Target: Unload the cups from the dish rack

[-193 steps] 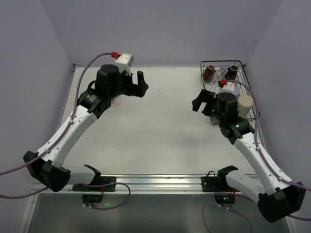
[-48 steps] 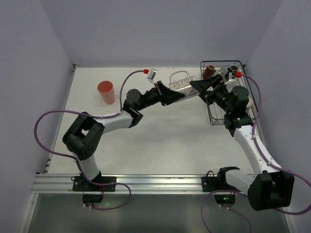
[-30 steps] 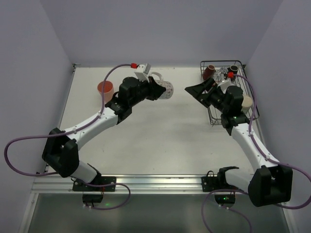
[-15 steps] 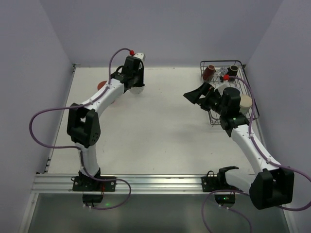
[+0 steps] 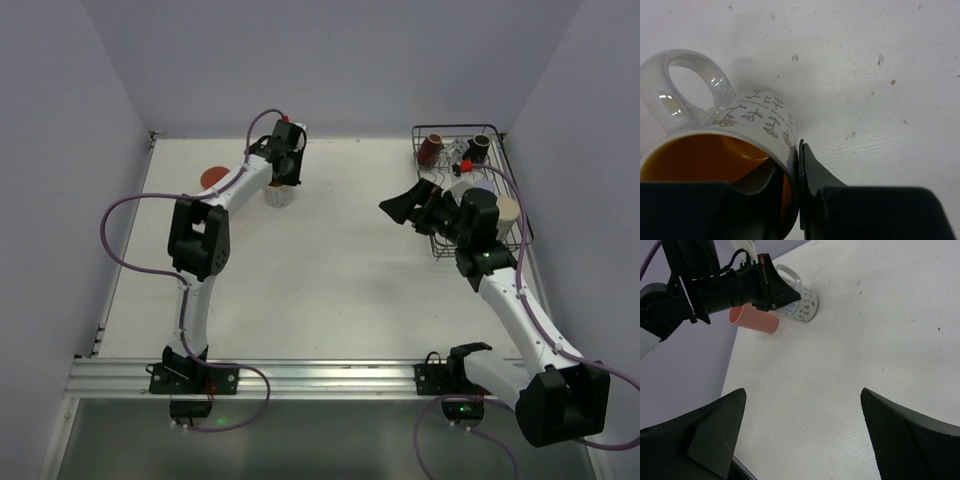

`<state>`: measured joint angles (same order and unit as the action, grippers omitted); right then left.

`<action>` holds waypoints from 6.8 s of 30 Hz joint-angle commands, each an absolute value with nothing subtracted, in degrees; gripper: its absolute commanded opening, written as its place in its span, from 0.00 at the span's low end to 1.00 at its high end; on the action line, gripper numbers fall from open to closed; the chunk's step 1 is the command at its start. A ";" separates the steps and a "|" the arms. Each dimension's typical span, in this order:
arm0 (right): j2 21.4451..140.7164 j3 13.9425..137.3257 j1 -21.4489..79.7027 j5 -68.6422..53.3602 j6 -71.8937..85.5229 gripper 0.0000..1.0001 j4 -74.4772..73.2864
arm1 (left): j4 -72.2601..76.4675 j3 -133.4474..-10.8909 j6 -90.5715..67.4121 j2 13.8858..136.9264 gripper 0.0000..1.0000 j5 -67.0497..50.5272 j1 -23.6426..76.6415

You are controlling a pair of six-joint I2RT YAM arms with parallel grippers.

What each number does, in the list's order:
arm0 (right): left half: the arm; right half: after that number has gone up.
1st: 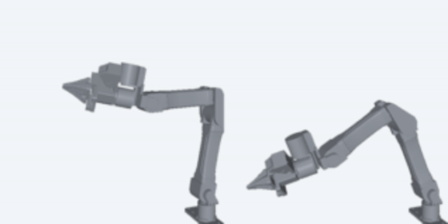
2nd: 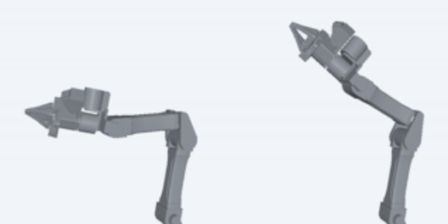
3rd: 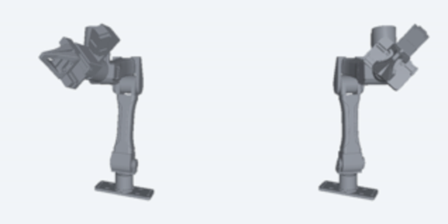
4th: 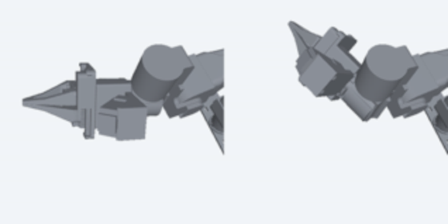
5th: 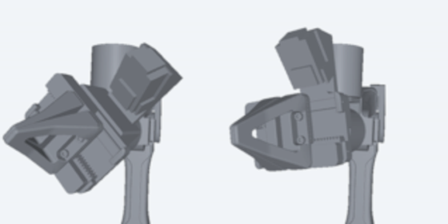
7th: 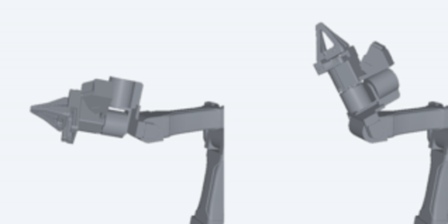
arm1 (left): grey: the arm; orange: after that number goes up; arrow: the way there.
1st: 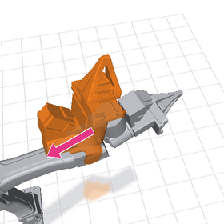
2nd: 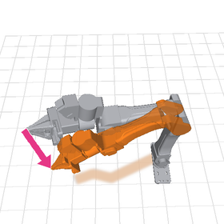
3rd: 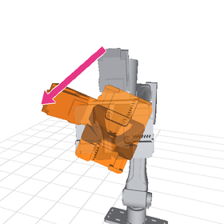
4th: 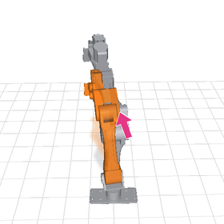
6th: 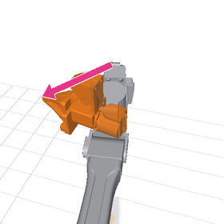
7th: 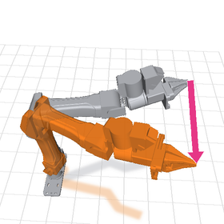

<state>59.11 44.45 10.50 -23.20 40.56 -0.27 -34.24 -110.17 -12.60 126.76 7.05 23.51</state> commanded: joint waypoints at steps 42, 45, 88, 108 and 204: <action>61.25 59.15 -6.85 27.60 21.27 0.99 -23.99 | -17.05 -60.41 -16.61 55.93 1.00 -21.80 35.16; 63.36 59.59 -8.43 26.90 20.66 0.99 -24.08 | -14.51 -55.04 -17.31 51.09 1.00 -21.97 35.16; 86.85 70.31 -12.22 20.39 20.92 0.67 -27.77 | -12.48 -47.29 -13.10 47.46 1.00 -18.19 38.94; 61.01 68.03 -12.22 9.08 26.01 0.12 -23.92 | -8.80 -48.87 -19.33 52.56 1.00 -23.99 38.94; 56.07 38.76 9.32 -18.82 39.99 0.99 4.13 | -32.43 -126.47 -7.47 131.40 0.27 13.36 34.37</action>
